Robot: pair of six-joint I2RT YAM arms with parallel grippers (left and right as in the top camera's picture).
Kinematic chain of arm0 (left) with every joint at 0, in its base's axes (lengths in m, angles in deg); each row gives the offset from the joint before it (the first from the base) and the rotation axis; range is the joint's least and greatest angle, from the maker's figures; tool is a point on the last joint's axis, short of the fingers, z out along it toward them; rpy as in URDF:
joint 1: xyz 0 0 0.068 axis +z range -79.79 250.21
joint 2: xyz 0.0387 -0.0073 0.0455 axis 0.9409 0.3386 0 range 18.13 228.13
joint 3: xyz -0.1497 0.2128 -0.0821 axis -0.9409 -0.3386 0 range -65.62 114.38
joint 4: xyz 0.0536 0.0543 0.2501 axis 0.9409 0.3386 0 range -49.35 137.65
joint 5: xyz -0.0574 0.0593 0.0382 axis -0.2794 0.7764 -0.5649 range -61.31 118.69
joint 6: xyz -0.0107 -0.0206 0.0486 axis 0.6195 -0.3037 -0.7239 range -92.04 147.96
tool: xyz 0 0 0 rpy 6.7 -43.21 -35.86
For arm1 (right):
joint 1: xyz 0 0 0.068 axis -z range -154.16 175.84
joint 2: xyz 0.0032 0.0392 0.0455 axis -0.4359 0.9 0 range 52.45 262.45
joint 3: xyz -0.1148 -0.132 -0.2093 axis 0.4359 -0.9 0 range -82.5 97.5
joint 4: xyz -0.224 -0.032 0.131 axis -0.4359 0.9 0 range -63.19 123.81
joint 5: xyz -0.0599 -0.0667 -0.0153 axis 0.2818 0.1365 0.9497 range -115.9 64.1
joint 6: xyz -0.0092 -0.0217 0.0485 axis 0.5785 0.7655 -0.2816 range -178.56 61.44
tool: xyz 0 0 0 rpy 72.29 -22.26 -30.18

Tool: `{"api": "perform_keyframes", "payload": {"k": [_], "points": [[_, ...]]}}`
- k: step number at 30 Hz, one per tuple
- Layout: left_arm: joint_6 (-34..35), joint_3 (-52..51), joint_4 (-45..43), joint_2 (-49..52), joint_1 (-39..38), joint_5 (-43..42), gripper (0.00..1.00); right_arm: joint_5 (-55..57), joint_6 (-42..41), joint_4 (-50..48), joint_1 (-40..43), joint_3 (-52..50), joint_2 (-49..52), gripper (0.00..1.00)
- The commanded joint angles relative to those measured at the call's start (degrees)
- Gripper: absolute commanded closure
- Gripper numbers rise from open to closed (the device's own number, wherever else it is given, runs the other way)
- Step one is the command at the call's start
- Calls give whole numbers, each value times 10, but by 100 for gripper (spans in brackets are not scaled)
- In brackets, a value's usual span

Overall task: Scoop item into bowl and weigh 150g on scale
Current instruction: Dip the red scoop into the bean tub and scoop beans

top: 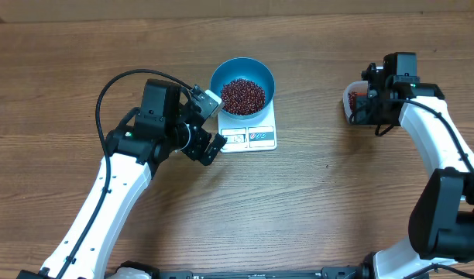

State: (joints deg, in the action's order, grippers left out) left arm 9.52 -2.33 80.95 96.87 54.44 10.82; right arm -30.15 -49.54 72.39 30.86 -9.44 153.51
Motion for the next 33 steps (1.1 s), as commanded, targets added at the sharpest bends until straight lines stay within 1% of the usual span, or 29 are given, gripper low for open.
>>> {"api": "perform_keyframes", "payload": {"k": [1, 5, 16, 21, 28, 33], "points": [[-11, -1, 0, -9, -4, -10, 0, -64, -2, -3, 10, -3, 7, 96], [-11, -1, 0, -9, -4, -10, 0, -107, 0, -4, 28, -3, 7, 97], [-11, -1, 0, -9, -4, -10, 0, -277, 0, -1, 119, -3, 7, 96], [-11, -1, 0, -9, -4, -10, 0, -316, 0, 6, 154, -3, 7, 96], [-11, -1, 0, -9, -4, -10, 0, -328, 0, 17, 186, -3, 7, 96], [-11, -1, -1, -9, -4, -10, 0, -388, 0, 19, 211, -3, 7, 96]]}}
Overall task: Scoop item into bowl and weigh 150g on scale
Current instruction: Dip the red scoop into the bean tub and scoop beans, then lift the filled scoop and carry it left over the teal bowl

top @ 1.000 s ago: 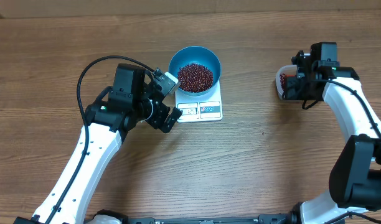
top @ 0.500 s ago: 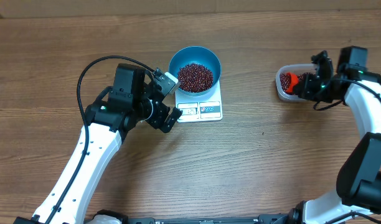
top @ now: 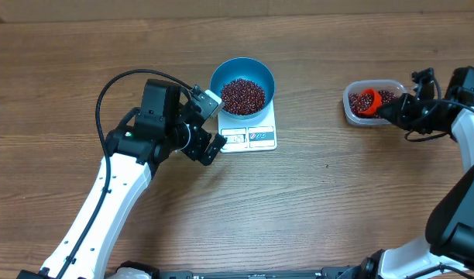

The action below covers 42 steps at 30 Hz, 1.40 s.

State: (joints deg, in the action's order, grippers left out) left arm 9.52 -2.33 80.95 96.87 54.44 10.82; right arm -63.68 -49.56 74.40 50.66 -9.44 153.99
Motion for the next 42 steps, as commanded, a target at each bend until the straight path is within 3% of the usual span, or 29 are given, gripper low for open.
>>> {"api": "perform_keyframes", "payload": {"k": [1, 17, 29, 42], "points": [[-11, -1, 0, -9, -4, -10, 0, -65, 1, -1, 18, -3, 2, 96], [-11, -1, 0, -9, -4, -10, 0, -152, 5, 22, 63, -3, 2, 96], [-11, -1, 0, -9, -4, -10, 0, -313, 5, 26, 62, -2, 2, 96], [-11, -1, 0, -9, -4, -10, 0, -361, 4, 3, -28, -1, 0, 96]]}}
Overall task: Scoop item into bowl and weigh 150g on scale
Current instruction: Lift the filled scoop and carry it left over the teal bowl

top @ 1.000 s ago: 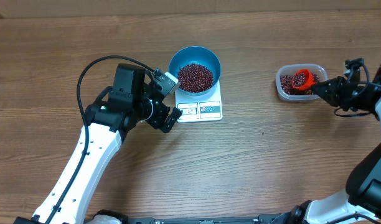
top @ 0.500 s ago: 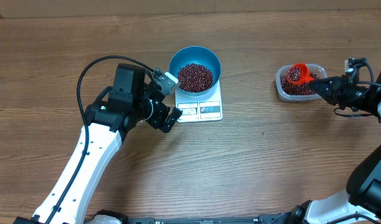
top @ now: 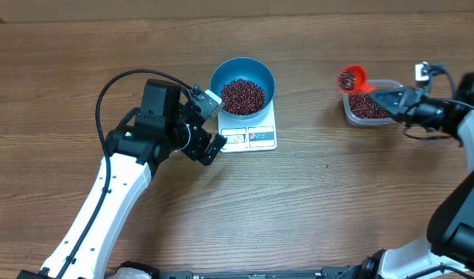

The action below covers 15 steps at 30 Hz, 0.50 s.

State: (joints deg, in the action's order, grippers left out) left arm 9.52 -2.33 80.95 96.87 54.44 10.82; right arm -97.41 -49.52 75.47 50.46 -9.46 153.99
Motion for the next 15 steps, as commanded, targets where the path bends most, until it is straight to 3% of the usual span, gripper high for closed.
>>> {"api": "perform_keyframes", "payload": {"k": [1, 8, 15], "points": [[-11, -1, 0, -9, -4, -10, 0, -23, 3, -10, -38, 1, 0, 96], [-11, -1, 0, -9, -4, -10, 0, -9, -5, -47, -128, 34, 0, 96], [-11, -1, 0, -9, -4, -10, 0, 70, -75, -134, -207, 47, 0, 96]]}}
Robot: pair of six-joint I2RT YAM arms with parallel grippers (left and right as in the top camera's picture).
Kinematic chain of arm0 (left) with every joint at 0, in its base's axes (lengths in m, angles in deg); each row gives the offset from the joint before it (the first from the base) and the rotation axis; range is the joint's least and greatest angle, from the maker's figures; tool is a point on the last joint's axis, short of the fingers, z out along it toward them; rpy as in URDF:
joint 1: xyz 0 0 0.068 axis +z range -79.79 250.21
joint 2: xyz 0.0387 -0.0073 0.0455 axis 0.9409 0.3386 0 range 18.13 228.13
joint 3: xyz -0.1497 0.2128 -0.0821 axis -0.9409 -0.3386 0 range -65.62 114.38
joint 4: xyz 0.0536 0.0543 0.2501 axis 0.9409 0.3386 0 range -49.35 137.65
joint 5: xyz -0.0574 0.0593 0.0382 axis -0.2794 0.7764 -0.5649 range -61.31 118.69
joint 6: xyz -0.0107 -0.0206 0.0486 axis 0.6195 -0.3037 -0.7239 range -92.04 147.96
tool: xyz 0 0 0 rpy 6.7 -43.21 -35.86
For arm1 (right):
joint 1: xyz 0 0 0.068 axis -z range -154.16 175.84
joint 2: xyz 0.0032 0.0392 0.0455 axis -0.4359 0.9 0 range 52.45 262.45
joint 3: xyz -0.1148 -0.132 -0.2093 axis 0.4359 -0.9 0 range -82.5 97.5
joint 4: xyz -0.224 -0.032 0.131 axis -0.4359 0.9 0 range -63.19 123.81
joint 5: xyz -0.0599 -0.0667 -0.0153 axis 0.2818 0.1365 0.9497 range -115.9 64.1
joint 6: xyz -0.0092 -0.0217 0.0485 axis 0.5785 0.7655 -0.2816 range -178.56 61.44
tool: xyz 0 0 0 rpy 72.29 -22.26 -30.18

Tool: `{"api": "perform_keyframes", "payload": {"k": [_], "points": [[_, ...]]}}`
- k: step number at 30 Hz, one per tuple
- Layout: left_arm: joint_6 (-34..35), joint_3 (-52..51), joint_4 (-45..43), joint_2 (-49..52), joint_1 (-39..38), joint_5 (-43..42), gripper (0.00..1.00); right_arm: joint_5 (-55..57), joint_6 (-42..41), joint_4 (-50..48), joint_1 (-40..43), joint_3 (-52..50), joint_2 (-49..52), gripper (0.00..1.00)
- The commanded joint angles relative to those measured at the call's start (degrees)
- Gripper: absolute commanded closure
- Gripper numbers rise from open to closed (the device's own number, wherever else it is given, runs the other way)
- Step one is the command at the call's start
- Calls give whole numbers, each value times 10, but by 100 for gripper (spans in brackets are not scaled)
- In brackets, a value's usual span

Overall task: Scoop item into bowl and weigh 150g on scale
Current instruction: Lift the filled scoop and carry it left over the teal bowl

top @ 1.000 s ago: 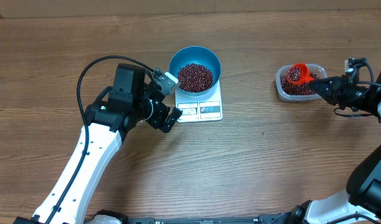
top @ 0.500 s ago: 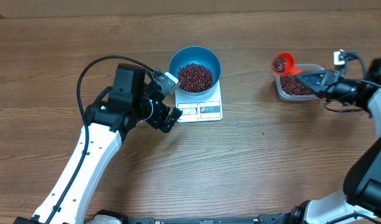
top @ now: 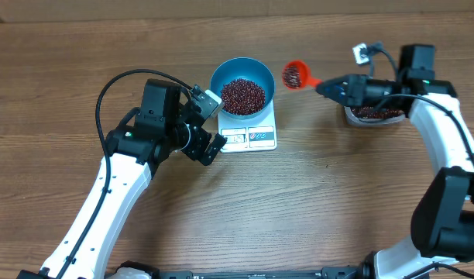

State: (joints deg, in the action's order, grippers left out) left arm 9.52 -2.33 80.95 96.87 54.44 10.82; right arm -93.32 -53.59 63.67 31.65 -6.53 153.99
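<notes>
A blue bowl [top: 242, 87] holding dark red beans [top: 242, 94] stands on a small white scale [top: 251, 133] at the table's middle. My right gripper [top: 330, 86] is shut on the handle of an orange scoop [top: 294, 76] that carries beans, held in the air just right of the bowl. Behind it the clear container [top: 371, 114] of beans is partly hidden by the arm. My left gripper [top: 211, 124] stands open at the scale's left edge, one finger near the bowl's rim.
The scale's display and buttons [top: 249, 137] face the front. A loose cable [top: 127, 79] loops over the left arm. Bare wooden table [top: 322, 194] spreads in front of the scale and to the far left.
My right gripper has moved left with the filled scoop, from above the container's left edge to just right of the bowl. The left arm has not moved.
First my right gripper was down over the bean container. Then the orange scoop lay in the container's beans with the arm drawn back right. Later the scoop was lifted, full, over the container's left rim. Now it hangs beside the bowl. The left arm stayed still throughout.
</notes>
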Motion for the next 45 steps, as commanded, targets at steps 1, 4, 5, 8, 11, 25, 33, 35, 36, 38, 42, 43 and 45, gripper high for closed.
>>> {"api": "perform_keyframes", "payload": {"k": [1, 4, 5, 8, 11, 25, 33, 35, 36, 38, 42, 43, 45], "points": [[-11, -1, 0, -9, -4, -10, 0, 40, -40, -31, -28, 18, 0, 96], [-11, -1, 0, -9, -4, -10, 0, 75, -50, -63, -53, 18, 0, 97], [-11, -1, 0, -9, -4, -10, 0, 88, -50, -71, -60, 18, 0, 97], [-11, -1, -1, -9, -4, -10, 0, 152, -50, -90, -84, 18, 0, 96], [-11, -1, 0, -9, -4, -10, 0, 210, -50, -103, -110, 18, 1, 96], [-11, -1, 0, -9, -4, -10, 0, 325, 107, -122, -192, 18, 1, 96], [-11, -1, 0, -9, -4, -10, 0, 374, 150, -121, -201, 18, 1, 96], [-11, -1, 0, -9, -4, -10, 0, 374, 165, -121, -201, 18, 1, 97], [-11, -1, 0, -9, -4, -10, 1, 376, 166, -121, -201, 18, 1, 96], [-11, -1, 0, -9, -4, -10, 0, 379, 177, -120, -200, 18, 1, 96], [-11, -1, 0, -9, -4, -10, 1, 379, 228, -110, -201, 18, 1, 96], [-11, -1, 0, -9, -4, -10, 0, 379, 235, -108, -201, 18, 1, 96], [-11, -1, 0, -9, -4, -10, 0, 379, 239, -108, -200, 18, 1, 96]]}}
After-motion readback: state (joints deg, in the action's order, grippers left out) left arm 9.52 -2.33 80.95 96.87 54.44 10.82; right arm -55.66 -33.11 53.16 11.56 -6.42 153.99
